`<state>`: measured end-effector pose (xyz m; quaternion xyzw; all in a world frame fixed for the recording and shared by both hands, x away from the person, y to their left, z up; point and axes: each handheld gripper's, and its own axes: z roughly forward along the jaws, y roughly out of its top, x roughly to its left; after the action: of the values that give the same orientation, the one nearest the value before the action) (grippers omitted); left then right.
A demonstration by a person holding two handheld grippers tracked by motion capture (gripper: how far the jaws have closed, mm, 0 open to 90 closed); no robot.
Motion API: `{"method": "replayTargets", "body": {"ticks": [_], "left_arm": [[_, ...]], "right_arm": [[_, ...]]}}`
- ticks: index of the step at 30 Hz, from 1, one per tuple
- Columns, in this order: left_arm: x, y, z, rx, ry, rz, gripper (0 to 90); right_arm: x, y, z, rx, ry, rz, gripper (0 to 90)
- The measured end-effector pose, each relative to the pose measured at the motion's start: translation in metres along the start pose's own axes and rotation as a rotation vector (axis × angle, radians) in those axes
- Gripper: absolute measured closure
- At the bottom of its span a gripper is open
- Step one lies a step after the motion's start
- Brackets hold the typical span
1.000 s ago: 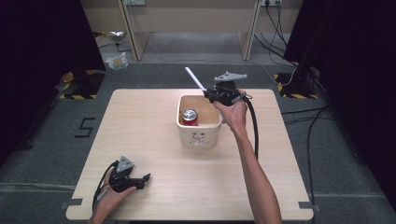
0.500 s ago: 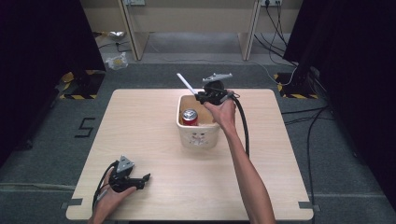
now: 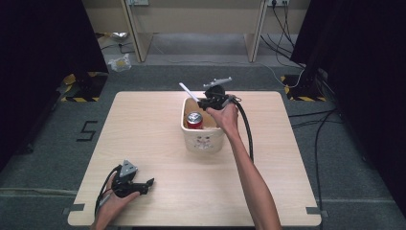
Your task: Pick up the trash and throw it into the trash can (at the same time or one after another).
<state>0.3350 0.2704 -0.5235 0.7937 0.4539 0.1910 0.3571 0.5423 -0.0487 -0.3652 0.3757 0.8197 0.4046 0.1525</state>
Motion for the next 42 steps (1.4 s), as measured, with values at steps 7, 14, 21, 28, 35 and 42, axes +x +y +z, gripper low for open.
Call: {"method": "replayTargets", "body": {"ticks": [7,14,21,28,35,42], "left_arm": [[0.000,0.000,0.000,-0.001,0.000,-0.002,13.8],[0.000,0.000,0.000,-0.002,0.000,-0.003,13.8],[0.000,0.000,0.000,0.000,0.000,0.000,13.8],[0.000,0.000,0.000,0.002,-0.001,0.000,13.8],[0.000,0.000,0.000,0.002,-0.001,0.000,13.8],[0.000,0.000,0.000,0.002,-0.001,0.001,13.7]], "right_arm": [[0.004,-0.001,0.005,0.044,0.012,-0.021,78.6],[0.005,-0.003,0.007,0.063,0.013,-0.027,73.4],[0.004,-0.001,-0.001,0.043,0.010,-0.016,63.8],[0.000,-0.002,-0.011,0.017,-0.001,-0.003,50.7],[-0.001,-0.008,-0.021,-0.009,-0.008,0.002,40.7],[-0.006,-0.008,-0.039,-0.040,-0.042,0.001,36.8]]}}
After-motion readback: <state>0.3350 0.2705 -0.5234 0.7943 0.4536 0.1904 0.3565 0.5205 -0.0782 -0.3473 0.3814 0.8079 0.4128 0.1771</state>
